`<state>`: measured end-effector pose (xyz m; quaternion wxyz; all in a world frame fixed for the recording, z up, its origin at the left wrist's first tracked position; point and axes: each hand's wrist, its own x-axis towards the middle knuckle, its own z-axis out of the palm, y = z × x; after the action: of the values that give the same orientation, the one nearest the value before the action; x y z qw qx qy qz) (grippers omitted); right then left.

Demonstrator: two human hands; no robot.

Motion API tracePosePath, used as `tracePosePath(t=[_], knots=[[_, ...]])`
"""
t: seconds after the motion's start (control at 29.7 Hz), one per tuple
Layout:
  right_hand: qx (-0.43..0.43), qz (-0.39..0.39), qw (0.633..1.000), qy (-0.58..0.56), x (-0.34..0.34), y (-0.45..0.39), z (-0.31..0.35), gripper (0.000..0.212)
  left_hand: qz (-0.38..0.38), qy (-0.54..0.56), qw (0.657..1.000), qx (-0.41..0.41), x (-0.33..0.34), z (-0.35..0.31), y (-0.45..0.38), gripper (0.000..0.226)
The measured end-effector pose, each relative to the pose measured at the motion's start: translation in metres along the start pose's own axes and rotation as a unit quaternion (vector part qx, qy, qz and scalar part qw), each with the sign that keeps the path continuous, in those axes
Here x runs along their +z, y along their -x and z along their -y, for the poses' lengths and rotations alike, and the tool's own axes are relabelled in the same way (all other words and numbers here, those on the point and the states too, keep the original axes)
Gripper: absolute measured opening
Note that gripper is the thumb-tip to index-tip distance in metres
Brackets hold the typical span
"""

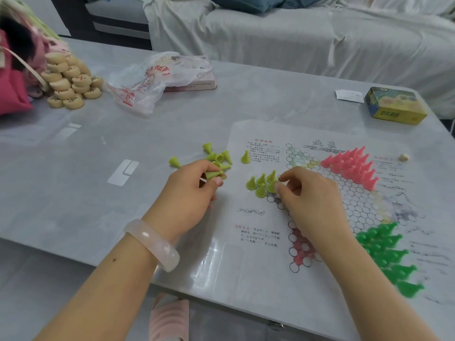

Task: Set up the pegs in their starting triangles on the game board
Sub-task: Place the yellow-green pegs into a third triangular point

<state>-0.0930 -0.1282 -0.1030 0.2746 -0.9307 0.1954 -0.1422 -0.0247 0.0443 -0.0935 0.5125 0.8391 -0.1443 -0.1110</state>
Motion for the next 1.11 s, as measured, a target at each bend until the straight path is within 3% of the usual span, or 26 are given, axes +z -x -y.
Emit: tracePosePath(t=[0.1,0.2,0.34,0.47,0.67,0.88,0.98,1.11], knots=[[-0.005,-0.031,0.996,-0.088,-0.010,0.003,0.004,0.006,0.046,0.180,0.982,-0.039,0.009,-0.008,0.003,0.017],[-0.008,0.025,0.973,-0.228,-0.012,0.008,0.013,0.008,0.074,0.278,0.956,-0.059,0.018,-0.015,0.005,0.016],[0.005,0.080,0.940,-0.331,-0.005,0.014,0.020,0.012,0.077,0.334,0.937,-0.071,0.028,-0.022,0.007,0.013],[0.042,0.103,0.913,-0.393,-0.001,0.016,0.020,0.013,0.043,0.302,0.952,-0.037,0.034,-0.026,0.008,0.015],[0.046,0.074,0.932,-0.353,-0.001,0.014,0.015,0.011,0.050,0.248,0.967,-0.013,0.034,-0.027,0.011,0.020],[0.019,0.027,0.946,-0.323,-0.011,0.016,0.012,0.009,0.079,0.280,0.957,-0.010,0.027,-0.030,0.012,0.015],[0.045,-0.002,0.951,-0.306,-0.022,0.009,0.001,0.009,0.038,0.310,0.950,-0.032,0.018,-0.027,0.006,0.011],[0.041,0.013,0.981,-0.190,-0.019,0.009,-0.008,0.007,-0.007,0.322,0.945,-0.053,0.009,-0.023,0.002,0.009]])
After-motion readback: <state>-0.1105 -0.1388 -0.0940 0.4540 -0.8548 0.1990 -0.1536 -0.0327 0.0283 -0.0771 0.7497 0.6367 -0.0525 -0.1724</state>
